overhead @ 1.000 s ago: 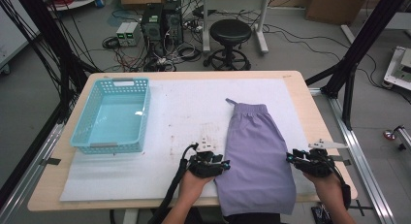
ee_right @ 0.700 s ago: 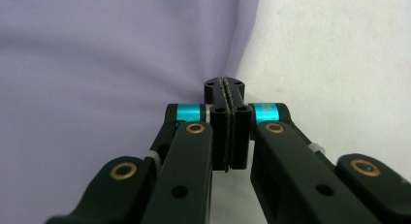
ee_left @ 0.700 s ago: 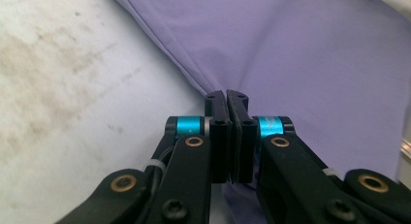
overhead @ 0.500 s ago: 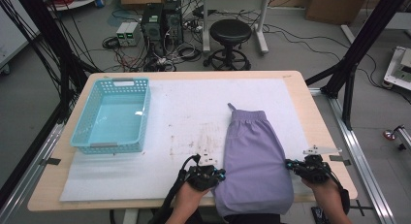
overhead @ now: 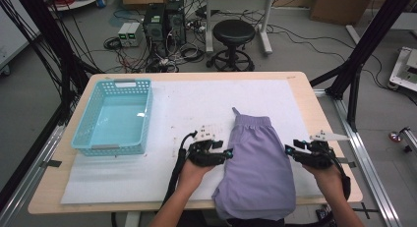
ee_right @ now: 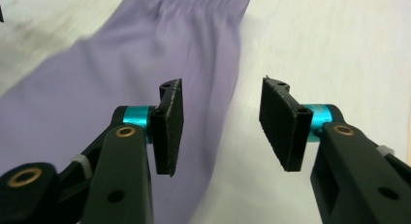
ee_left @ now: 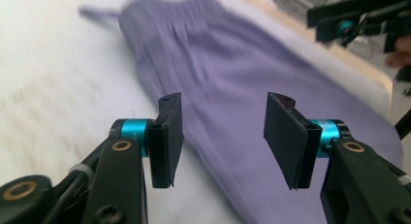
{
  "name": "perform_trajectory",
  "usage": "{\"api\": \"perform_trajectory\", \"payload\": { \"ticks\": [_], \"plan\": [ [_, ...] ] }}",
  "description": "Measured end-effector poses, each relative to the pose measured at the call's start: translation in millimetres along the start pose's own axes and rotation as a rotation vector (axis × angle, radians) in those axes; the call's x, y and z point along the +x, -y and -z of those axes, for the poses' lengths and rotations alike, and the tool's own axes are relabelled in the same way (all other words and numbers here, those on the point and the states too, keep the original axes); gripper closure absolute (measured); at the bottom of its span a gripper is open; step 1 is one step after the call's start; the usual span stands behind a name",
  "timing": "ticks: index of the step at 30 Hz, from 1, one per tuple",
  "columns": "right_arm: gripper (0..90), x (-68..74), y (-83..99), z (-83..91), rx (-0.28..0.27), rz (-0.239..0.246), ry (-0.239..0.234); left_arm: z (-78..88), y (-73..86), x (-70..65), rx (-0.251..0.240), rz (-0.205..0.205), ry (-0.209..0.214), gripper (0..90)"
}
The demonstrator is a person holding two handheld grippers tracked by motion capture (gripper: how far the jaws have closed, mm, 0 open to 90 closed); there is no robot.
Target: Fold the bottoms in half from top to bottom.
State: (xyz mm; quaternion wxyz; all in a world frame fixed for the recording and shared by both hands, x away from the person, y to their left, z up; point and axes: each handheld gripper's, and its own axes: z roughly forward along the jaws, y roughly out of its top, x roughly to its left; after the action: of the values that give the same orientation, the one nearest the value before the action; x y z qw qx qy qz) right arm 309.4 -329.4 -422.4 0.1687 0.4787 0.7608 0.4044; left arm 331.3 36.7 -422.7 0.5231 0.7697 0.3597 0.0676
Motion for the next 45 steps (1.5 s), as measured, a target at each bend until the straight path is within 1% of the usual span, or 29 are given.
{"api": "perform_trajectory", "payload": {
  "ticks": [3, 5, 8, 9, 10, 12, 13, 14, 16, 19, 21, 22, 23, 24, 25, 28, 30, 34, 37, 38, 40, 42, 44, 45],
  "plan": [
    [50.3, -8.6, -13.9, -15.3, -0.015, -0.006, -0.012, -14.0, -15.3, 11.6, -0.040, 0.013, 0.017, 44.8],
    [49.6, -13.1, -20.4, -24.6, -0.003, -0.013, -0.015, -25.3, -23.7, 18.9, -0.028, 0.029, 0.004, 41.8],
    [49.8, -16.2, -27.0, -33.7, -0.006, -0.008, -0.015, -42.9, -32.0, 29.2, -0.021, 0.051, -0.002, 38.5],
    [49.7, -16.9, -28.8, -35.6, -0.005, -0.010, -0.016, -49.4, -34.0, 32.1, -0.010, 0.053, -0.009, 37.6],
    [49.7, -17.2, -30.3, -37.3, -0.006, -0.008, -0.014, -55.9, -35.0, 34.5, -0.004, 0.056, -0.005, 36.1],
    [49.9, -18.1, -32.8, -40.4, -0.002, -0.003, -0.011, -69.0, -36.3, 38.5, 0.024, 0.067, -0.019, 35.2],
    [49.9, -18.4, -33.7, -42.0, 0.002, -0.008, -0.012, -74.8, -36.9, 40.1, 0.037, 0.068, -0.024, 35.2],
    [50.0, -19.6, -34.1, -44.1, 0.000, -0.010, -0.016, -80.4, -37.2, 40.9, 0.042, 0.076, -0.035, 35.2],
    [50.1, -21.0, -34.6, -48.5, 0.009, -0.016, -0.012, -90.1, -37.3, 42.7, 0.077, 0.082, -0.061, 35.7],
    [50.7, -22.9, -35.1, -56.2, 0.026, -0.023, -0.011, -99.2, -34.5, 44.7, 0.102, 0.094, -0.096, 43.7],
    [51.1, -25.2, -37.5, -62.4, 0.033, -0.027, -0.005, -102.6, -31.8, 46.7, 0.125, 0.091, -0.106, 48.5],
    [51.2, -26.5, -40.3, -65.8, 0.042, -0.034, -0.003, -103.6, -30.9, 47.0, 0.128, 0.099, -0.112, 48.8],
    [51.4, -27.6, -43.3, -69.4, 0.040, -0.039, -0.003, -104.1, -30.3, 47.6, 0.129, 0.103, -0.115, 49.6],
    [51.5, -28.8, -46.8, -73.0, 0.038, -0.052, -0.014, -104.3, -30.1, 47.8, 0.129, 0.109, -0.120, 50.2],
    [52.0, -29.0, -50.5, -76.8, 0.039, -0.064, -0.026, -104.3, -29.9, 48.6, 0.135, 0.106, -0.120, 50.5],
    [52.7, -25.8, -60.8, -90.0, 0.072, -0.052, -0.040, -103.7, -29.0, 50.0, 0.145, 0.108, -0.124, 51.0],
    [53.2, -23.9, -64.9, -98.2, 0.106, -0.054, -0.035, -102.6, -28.6, 51.9, 0.147, 0.112, -0.124, 51.9],
    [53.8, -24.6, -66.4, -107.9, 0.141, -0.051, -0.027, -102.3, -28.2, 52.7, 0.149, 0.103, -0.131, 54.8],
    [53.5, -28.0, -64.2, -112.0, 0.163, -0.073, -0.038, -101.3, -27.5, 54.4, 0.149, 0.098, -0.123, 57.0],
    [54.0, -28.6, -63.8, -113.2, 0.167, -0.073, -0.042, -100.9, -27.1, 55.3, 0.147, 0.103, -0.121, 58.2],
    [57.4, -29.0, -63.3, -115.9, 0.169, -0.083, -0.064, -100.1, -26.6, 57.5, 0.144, 0.111, -0.112, 60.7],
    [62.9, -28.5, -62.8, -118.7, 0.170, -0.086, -0.098, -98.8, -25.9, 60.0, 0.142, 0.127, -0.104, 64.2],
    [70.8, -28.0, -62.6, -120.6, 0.172, -0.090, -0.130, -97.6, -24.8, 62.9, 0.141, 0.137, -0.088, 68.8],
    [71.7, -28.7, -62.2, -121.7, 0.170, -0.102, -0.141, -97.4, -24.7, 63.4, 0.142, 0.142, -0.083, 70.0]
  ]
}}
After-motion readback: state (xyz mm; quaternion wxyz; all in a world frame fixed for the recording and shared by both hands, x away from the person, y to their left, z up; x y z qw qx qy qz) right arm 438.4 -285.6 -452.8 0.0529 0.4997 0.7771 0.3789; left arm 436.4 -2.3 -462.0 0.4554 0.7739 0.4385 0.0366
